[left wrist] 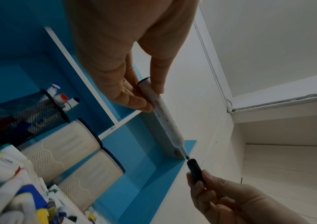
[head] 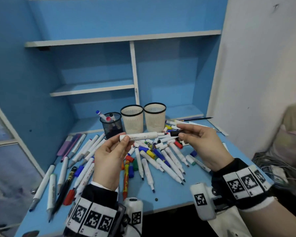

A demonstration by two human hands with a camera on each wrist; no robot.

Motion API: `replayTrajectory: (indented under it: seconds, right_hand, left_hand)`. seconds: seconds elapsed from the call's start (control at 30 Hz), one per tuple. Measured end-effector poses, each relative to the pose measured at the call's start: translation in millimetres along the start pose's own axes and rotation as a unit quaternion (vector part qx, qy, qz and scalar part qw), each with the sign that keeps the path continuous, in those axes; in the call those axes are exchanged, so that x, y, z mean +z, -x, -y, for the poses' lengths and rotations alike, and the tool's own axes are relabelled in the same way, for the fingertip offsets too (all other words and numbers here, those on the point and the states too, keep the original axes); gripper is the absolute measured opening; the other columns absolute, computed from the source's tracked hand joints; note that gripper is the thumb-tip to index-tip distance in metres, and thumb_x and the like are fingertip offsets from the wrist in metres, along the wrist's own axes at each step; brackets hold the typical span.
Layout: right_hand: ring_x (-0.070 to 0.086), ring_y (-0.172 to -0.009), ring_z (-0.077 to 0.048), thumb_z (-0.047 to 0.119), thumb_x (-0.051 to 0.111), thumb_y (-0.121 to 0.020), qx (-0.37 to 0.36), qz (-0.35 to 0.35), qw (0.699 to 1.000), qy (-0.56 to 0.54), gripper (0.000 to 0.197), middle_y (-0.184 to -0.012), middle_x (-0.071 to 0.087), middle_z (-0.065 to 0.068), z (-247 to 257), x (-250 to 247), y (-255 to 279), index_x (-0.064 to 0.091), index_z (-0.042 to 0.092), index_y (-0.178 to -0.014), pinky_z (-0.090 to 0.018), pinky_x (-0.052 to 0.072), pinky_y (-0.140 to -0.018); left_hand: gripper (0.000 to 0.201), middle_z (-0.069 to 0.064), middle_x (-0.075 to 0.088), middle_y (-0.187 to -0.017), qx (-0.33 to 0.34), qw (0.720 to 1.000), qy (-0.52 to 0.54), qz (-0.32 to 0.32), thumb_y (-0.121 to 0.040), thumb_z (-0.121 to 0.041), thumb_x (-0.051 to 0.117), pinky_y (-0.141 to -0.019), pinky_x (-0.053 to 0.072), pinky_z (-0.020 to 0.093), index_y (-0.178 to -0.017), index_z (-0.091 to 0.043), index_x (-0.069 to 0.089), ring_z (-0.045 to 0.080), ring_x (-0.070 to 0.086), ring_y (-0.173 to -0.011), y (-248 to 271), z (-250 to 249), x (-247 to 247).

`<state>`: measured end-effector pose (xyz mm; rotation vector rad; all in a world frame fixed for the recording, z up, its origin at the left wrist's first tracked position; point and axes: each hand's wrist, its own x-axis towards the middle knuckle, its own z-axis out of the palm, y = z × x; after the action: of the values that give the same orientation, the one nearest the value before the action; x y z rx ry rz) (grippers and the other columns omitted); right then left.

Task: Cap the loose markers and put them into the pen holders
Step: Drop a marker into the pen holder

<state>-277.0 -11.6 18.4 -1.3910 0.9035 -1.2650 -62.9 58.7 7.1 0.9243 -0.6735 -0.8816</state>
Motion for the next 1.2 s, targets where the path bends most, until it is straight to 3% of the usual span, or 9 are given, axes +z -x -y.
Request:
replayTrajectory:
  seconds: [0.17,0.33,0.5,0.6,0.73,0.8,1.0,1.2]
  right_hand:
    - [0.053,-0.074,-0.023,-0.011,0.062,-0.081,-0.006,0.005,1.0,-0.027,0.026,-0.082,0.07,-0.014,0,-9,5,0.071,0.011,-0.092,-0.017,0.048,-0.061]
    - [0.06,-0.067,-0.007,-0.009,0.064,-0.08,-0.016,0.014,1.0,-0.019,0.027,-0.077,0.073,0.003,0,-10,12,0.071,0.013,-0.091,-0.014,0.048,-0.061]
    - [0.064,-0.071,-0.013,-0.009,0.059,-0.083,-0.024,0.013,0.998,-0.056,0.028,-0.082,0.072,-0.009,-2,-9,16,0.071,0.015,-0.094,-0.019,0.051,-0.068]
    - [0.066,-0.07,-0.015,-0.008,0.058,-0.085,-0.037,0.023,0.997,-0.063,0.024,-0.086,0.071,-0.016,-1,-4,19,0.069,0.011,-0.093,-0.019,0.054,-0.07]
    - [0.063,-0.065,-0.011,-0.01,0.056,-0.086,-0.069,0.007,0.997,-0.02,0.023,-0.078,0.068,-0.01,0,6,22,0.067,0.01,-0.086,-0.017,0.052,-0.068]
    - [0.062,-0.063,-0.009,-0.012,0.055,-0.086,-0.081,-0.008,0.997,-0.012,0.027,-0.075,0.067,-0.006,-1,12,24,0.067,0.011,-0.082,-0.016,0.05,-0.066]
    - [0.062,-0.071,-0.008,-0.021,0.052,-0.082,-0.13,-0.05,0.989,-0.041,0.036,-0.077,0.068,0.006,-9,30,33,0.063,0.012,-0.071,-0.016,0.05,-0.065]
    - [0.066,-0.076,-0.02,-0.021,0.059,-0.077,-0.127,0.007,0.992,-0.025,0.049,-0.079,0.07,0.001,-15,29,34,0.07,0.024,-0.061,-0.02,0.054,-0.07]
  left_hand:
    - [0.025,0.013,0.071,-0.087,-0.01,1.0,-0.011,0.026,-0.083,-0.005,0.061,-0.069,0.056,0.018,-0.107,0.002,0.062,0.015,0.07,-0.077,5,7,15]
    - [0.021,0.013,0.073,-0.087,-0.018,0.994,-0.06,0.085,-0.08,-0.002,0.063,-0.074,0.057,0.021,-0.1,-0.003,0.065,0.019,0.07,-0.082,9,5,19]
    - [0.018,0.005,0.074,-0.074,0.013,0.974,-0.177,0.144,-0.074,0.002,0.07,-0.058,0.051,0.014,-0.09,-0.008,0.07,0.007,0.068,-0.065,11,-7,17]
    - [0.017,0.011,0.074,-0.076,0.023,0.965,-0.218,0.143,-0.076,-0.001,0.07,-0.065,0.056,0.022,-0.089,-0.012,0.072,0.013,0.069,-0.068,11,-13,13]
    - [0.014,0.012,0.073,-0.072,0.03,0.96,-0.249,0.128,-0.08,-0.005,0.068,-0.076,0.053,0.044,-0.086,-0.017,0.072,0.016,0.067,-0.066,14,-16,13]
    - [0.012,0.01,0.073,-0.07,0.022,0.959,-0.255,0.119,-0.082,-0.005,0.066,-0.077,0.052,0.046,-0.085,-0.016,0.071,0.014,0.067,-0.064,14,-15,14]
    - [0.009,0.005,0.072,-0.066,-0.021,0.965,-0.231,0.12,-0.088,-0.007,0.059,-0.061,0.053,0.022,-0.085,-0.008,0.068,0.009,0.065,-0.057,9,-13,7]
    - [0.013,0.007,0.071,-0.068,-0.043,0.961,-0.237,0.137,-0.086,-0.013,0.06,-0.052,0.051,0.017,-0.087,-0.003,0.068,0.014,0.065,-0.058,-2,-18,-5]
